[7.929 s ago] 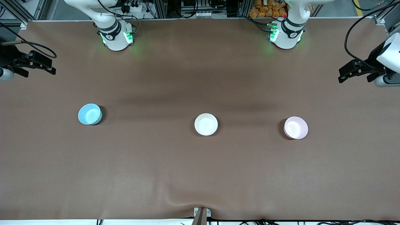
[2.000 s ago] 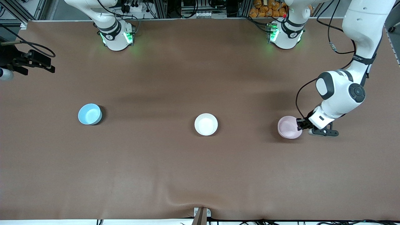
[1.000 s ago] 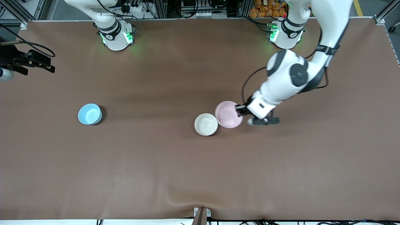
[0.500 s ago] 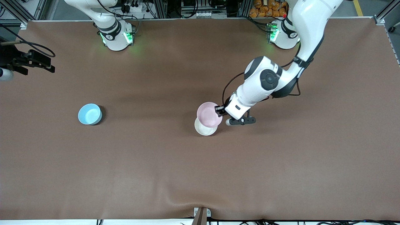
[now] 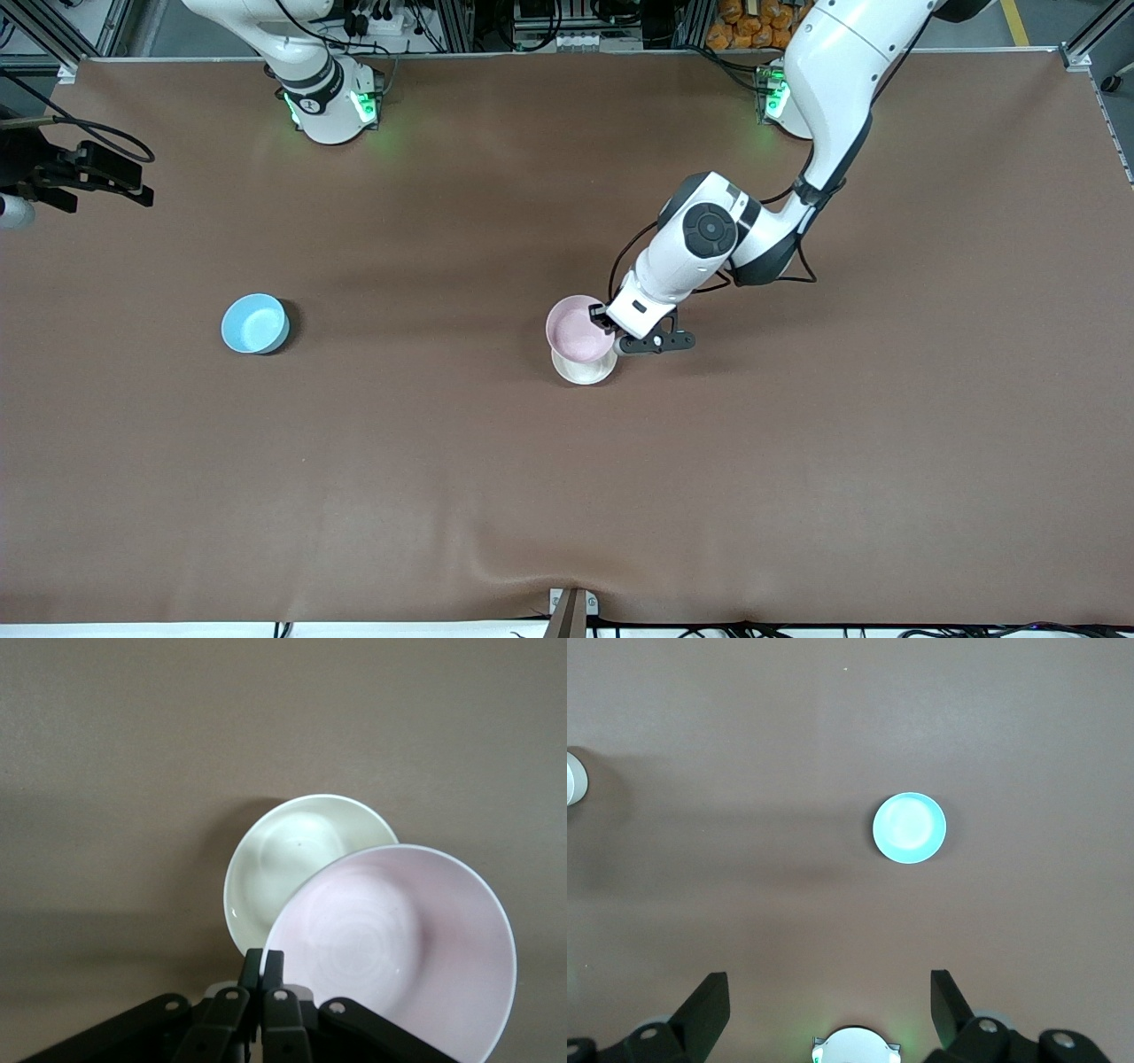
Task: Stack pink and blue bowls on white bowl
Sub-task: 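Lower the pink bowl into the white bowl and open the left gripper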
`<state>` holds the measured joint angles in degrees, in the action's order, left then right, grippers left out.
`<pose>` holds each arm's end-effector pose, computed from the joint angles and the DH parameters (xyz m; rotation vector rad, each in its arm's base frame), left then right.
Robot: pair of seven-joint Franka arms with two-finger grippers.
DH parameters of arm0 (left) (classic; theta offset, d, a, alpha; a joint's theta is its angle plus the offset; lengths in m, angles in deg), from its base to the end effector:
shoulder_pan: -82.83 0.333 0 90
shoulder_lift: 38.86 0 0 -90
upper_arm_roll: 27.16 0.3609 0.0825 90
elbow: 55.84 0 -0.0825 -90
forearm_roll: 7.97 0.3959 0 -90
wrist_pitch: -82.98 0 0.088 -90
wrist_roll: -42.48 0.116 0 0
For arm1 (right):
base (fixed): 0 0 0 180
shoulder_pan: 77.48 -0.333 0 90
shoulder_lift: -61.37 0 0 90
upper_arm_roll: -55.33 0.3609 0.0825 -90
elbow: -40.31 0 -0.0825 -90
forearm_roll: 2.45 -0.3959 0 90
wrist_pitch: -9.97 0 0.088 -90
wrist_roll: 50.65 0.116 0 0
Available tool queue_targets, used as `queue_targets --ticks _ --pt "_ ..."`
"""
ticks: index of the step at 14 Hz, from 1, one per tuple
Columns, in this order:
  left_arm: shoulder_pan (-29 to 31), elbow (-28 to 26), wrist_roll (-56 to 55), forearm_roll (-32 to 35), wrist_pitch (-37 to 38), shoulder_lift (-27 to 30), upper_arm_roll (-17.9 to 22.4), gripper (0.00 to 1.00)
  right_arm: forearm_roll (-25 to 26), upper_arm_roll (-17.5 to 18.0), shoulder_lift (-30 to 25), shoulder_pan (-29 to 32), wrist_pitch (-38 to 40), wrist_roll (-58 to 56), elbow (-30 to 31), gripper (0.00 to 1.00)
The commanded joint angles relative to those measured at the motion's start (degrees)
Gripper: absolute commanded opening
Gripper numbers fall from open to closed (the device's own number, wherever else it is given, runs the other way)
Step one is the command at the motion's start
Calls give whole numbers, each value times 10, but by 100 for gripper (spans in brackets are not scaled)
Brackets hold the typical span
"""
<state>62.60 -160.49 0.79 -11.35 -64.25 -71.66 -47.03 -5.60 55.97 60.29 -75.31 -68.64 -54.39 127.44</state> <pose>0.5534 -0.4314 0.2766 2.8404 0.2058 0.0129 0.5372 -0.0071 0.6787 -3.0744 -0.0706 0.1959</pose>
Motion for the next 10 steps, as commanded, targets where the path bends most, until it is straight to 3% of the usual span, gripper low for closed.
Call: queue_targets --ticks 1,10 --pt "-34 14 -17 28 -12 -19 40 0 3 4 4 8 8 -6 -10 100" --pt "-36 13 -26 58 -12 -29 54 0 3 4 4 7 8 -6 -10 100"
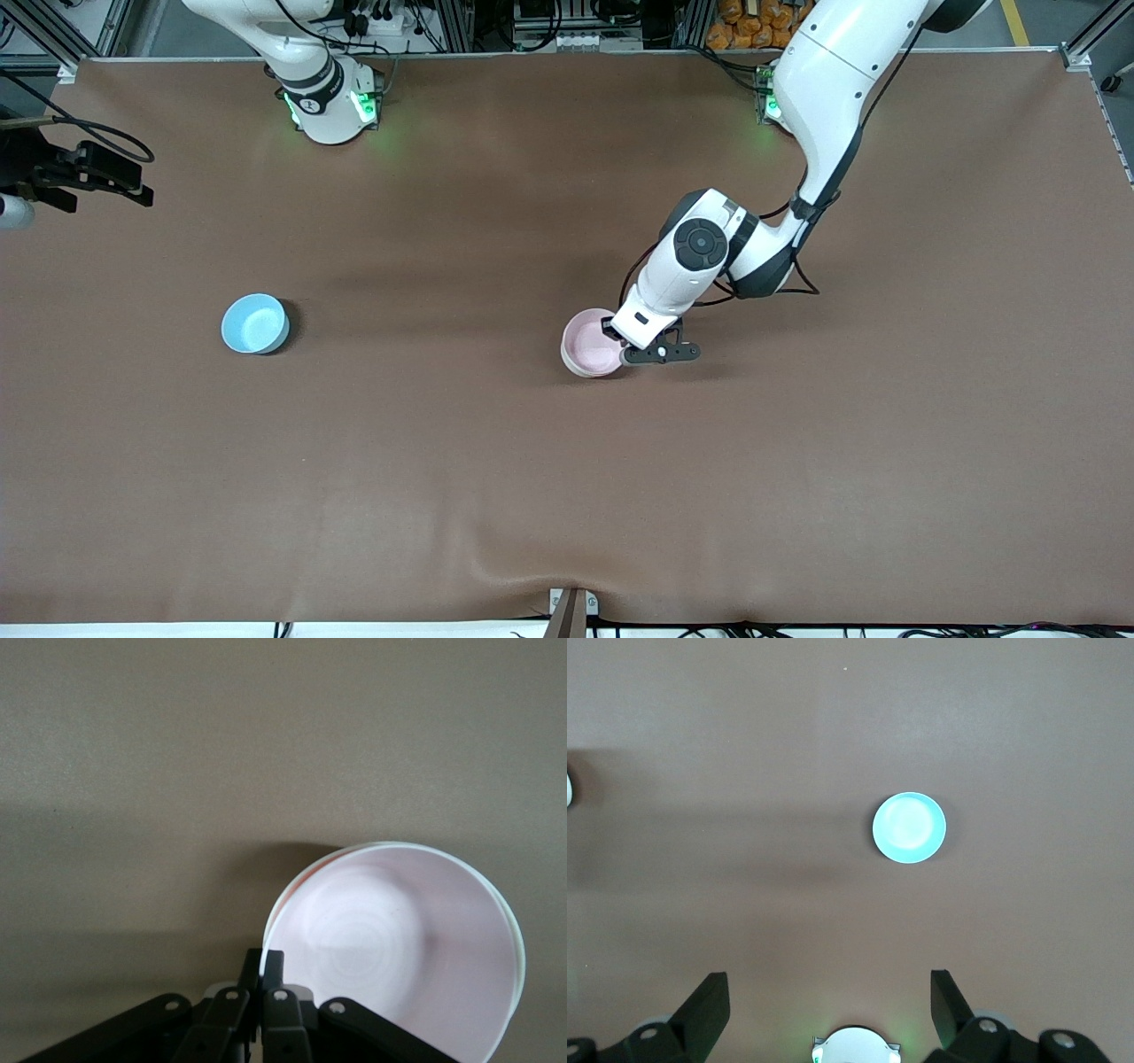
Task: Stack pink and blue bowls on white bowl
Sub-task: 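Lower the pink bowl into the white bowl and open the left gripper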
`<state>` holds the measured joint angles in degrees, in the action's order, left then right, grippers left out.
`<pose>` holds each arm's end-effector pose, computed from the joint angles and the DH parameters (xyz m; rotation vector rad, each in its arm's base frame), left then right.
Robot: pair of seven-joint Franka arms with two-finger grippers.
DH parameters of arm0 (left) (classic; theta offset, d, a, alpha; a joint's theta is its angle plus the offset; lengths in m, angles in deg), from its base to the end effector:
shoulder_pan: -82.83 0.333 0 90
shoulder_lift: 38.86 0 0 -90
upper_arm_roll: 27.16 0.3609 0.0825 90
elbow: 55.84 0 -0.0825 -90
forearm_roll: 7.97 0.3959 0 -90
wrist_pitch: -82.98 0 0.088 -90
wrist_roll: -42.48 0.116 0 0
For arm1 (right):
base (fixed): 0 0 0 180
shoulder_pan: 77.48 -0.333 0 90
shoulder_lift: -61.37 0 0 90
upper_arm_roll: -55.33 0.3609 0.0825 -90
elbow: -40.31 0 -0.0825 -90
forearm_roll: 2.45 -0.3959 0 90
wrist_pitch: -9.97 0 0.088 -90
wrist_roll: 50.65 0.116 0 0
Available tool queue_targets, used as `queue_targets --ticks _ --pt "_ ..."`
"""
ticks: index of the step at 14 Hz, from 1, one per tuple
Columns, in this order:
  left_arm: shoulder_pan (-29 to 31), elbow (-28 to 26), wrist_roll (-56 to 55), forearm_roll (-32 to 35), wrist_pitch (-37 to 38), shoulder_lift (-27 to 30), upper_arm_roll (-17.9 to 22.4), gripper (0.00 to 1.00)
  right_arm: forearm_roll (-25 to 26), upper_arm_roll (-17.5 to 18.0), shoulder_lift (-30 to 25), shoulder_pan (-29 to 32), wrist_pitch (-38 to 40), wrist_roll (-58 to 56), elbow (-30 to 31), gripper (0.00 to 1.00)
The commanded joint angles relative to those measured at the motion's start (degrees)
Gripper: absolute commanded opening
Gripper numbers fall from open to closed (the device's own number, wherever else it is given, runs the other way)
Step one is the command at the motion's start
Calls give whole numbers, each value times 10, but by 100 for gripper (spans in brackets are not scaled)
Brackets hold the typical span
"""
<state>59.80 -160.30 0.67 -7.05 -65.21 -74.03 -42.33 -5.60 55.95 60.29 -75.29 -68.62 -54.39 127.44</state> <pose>0.5620 -0.4183 0.2434 2.9221 0.1599 0.0614 0.5371 -0.0074 0.6787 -3.0743 -0.0695 0.1964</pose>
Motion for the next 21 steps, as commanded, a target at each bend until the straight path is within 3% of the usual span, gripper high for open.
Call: queue_targets --ticks 1,7,21 --pt "-8 12 -29 15 -3 -2 7 0 3 4 4 7 8 -6 -9 100" --pt "-15 60 -61 10 -2 -18 6 0 3 4 4 9 9 -6 -9 100" --pt "-16 55 -89 14 63 -8 7 0 3 4 5 11 12 -6 -9 100"
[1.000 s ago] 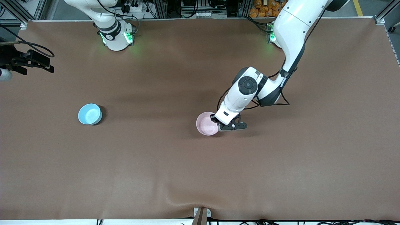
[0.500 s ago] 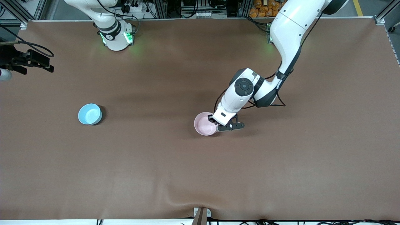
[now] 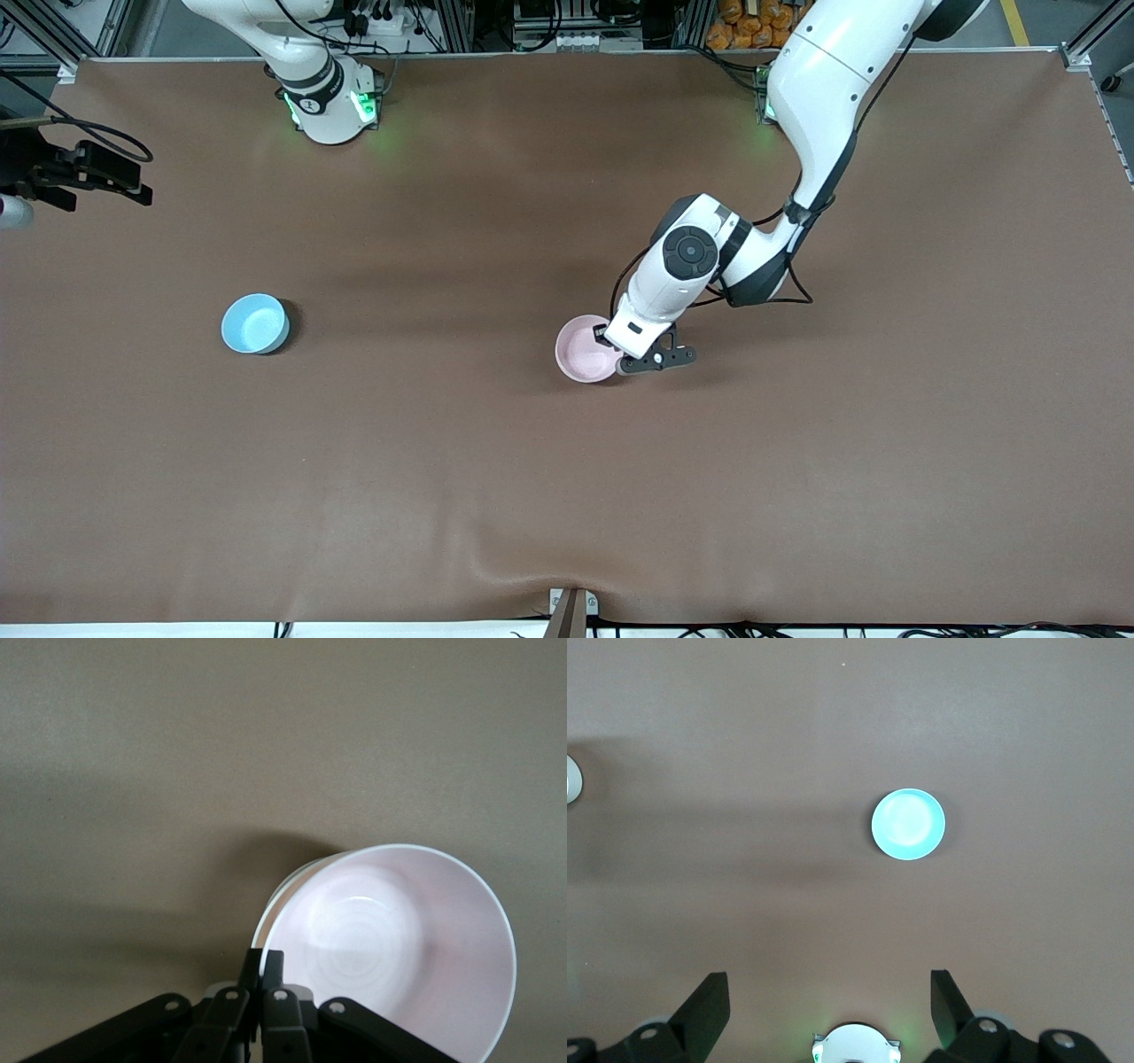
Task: Stack pink and blue bowls on white bowl
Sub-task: 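Lower the pink bowl into the white bowl and open the left gripper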
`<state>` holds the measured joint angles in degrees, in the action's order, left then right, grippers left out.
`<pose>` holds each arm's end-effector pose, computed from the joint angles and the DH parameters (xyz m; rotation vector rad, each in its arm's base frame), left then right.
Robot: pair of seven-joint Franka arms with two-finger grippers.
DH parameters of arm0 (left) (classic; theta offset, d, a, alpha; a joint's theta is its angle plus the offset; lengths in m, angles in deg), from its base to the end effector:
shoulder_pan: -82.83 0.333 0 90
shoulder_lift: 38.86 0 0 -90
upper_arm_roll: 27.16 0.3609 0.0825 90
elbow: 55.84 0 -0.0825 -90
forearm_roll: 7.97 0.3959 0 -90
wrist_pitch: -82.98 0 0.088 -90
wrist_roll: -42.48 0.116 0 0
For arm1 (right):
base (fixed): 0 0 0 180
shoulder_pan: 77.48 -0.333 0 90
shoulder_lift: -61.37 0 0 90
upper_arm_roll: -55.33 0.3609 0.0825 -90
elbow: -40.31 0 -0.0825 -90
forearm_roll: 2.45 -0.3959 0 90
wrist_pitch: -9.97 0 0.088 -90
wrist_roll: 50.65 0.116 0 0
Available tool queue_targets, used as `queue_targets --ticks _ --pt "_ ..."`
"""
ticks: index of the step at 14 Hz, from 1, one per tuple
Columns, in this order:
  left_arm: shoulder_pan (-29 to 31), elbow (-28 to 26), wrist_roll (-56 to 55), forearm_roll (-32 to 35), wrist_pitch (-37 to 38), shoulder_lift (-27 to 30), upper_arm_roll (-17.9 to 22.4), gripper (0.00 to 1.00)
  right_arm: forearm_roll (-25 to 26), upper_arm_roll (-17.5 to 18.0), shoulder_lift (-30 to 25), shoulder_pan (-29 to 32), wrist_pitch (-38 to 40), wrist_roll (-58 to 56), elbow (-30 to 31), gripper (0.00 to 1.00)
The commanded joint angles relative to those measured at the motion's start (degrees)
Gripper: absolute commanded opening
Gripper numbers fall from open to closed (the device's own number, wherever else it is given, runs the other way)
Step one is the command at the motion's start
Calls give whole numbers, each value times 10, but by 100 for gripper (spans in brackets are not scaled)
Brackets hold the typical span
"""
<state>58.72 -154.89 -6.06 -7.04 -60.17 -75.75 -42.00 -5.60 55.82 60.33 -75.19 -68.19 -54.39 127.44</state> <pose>0.5750 -0.4342 0.2536 2.9223 0.3172 0.0132 0.5364 -0.0096 0.6778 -3.0729 -0.0636 0.2087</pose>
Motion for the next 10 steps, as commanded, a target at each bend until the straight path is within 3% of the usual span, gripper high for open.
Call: queue_targets --ticks 1,3,4,6,10 --pt "-3 3 -22 14 13 9 3 7 3 6 4 10 7 -6 -9 100" --pt "-1 6 -23 9 13 11 3 72 3 6 4 10 7 -6 -9 100" --pt "3 10 -23 7 13 13 3 100 3 6 4 10 7 -6 -9 100" --pt "8 11 -23 7 31 37 3 100 3 6 4 10 7 -6 -9 100" --pt "69 30 -4 9 187 143 0 100 3 6 9 10 10 -6 -10 100"
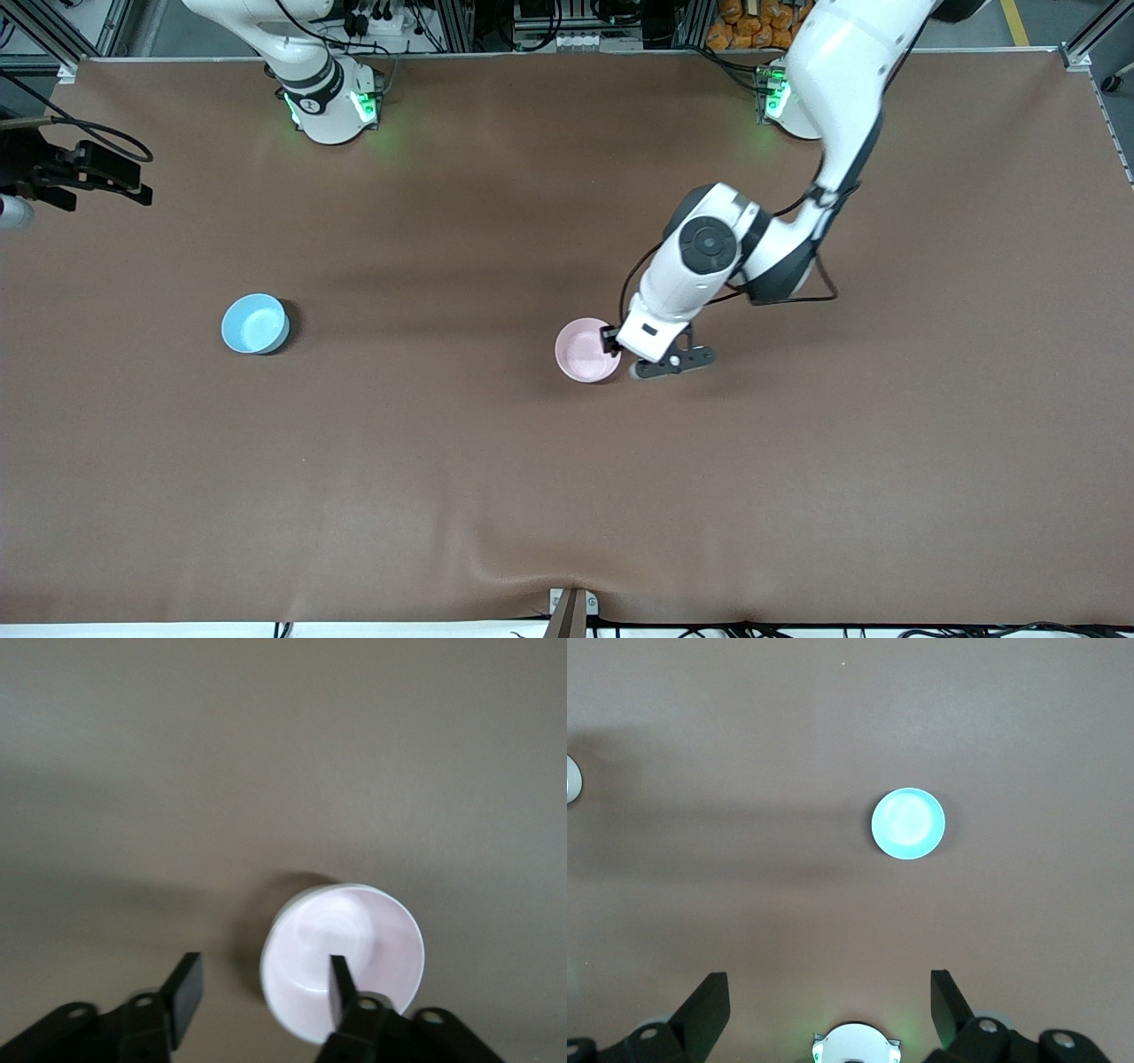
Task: Stack pink and blue bowls on white bowl
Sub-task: 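Raise the left gripper away while the right gripper reaches the blue bowl, then lower the right gripper and grasp the light blue bowl's rim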
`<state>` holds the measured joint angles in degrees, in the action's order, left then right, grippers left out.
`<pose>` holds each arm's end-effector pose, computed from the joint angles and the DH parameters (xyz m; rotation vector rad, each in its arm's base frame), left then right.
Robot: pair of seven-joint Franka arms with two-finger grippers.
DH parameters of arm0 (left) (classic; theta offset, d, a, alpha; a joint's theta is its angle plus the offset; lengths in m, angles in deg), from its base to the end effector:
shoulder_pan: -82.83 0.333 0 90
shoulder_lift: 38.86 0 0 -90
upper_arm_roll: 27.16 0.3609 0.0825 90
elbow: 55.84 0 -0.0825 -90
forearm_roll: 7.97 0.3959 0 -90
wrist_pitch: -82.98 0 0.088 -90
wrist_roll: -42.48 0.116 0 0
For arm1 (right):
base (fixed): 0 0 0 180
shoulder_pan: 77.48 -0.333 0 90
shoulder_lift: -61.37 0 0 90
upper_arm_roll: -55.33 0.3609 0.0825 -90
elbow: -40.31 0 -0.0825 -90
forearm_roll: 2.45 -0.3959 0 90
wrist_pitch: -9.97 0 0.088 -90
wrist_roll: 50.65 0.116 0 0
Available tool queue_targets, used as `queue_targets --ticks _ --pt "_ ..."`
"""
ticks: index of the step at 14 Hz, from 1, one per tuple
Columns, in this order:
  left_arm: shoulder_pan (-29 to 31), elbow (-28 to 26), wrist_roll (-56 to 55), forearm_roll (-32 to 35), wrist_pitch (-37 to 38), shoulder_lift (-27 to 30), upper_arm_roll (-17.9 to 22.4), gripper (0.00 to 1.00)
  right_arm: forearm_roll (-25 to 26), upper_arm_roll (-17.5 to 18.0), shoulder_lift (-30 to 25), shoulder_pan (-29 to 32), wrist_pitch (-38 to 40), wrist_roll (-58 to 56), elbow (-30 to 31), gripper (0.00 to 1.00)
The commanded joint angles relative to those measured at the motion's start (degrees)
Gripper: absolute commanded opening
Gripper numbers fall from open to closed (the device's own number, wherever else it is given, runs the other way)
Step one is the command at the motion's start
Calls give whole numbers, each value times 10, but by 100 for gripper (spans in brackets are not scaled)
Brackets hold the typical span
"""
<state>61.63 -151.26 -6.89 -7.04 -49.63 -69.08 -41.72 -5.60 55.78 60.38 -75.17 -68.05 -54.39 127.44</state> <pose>0.6025 -0.4017 0.3453 2.9388 0.3982 0.0388 0.5364 -0.0101 0.6772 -3.0724 -0.0621 0.2138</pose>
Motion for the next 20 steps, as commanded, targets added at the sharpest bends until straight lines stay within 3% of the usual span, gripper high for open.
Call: queue_targets --ticks 1,8,10,13,20 --pt "61 -6 29 7 112 106 -6 100 4 6 20 10 8 -6 -13 100" --pt "177 -6 99 -14 278 273 -4 100 6 4 102 49 9 -7 -11 100" --pt "211 -6 143 -14 312 306 -1 100 2 5 120 67 2 -7 18 100" --pt "262 -6 225 -15 358 343 -1 100 20 3 115 75 -127 -7 139 100" --pt "307 -6 298 -56 418 387 8 100 23 3 129 124 -424 -34 349 100"
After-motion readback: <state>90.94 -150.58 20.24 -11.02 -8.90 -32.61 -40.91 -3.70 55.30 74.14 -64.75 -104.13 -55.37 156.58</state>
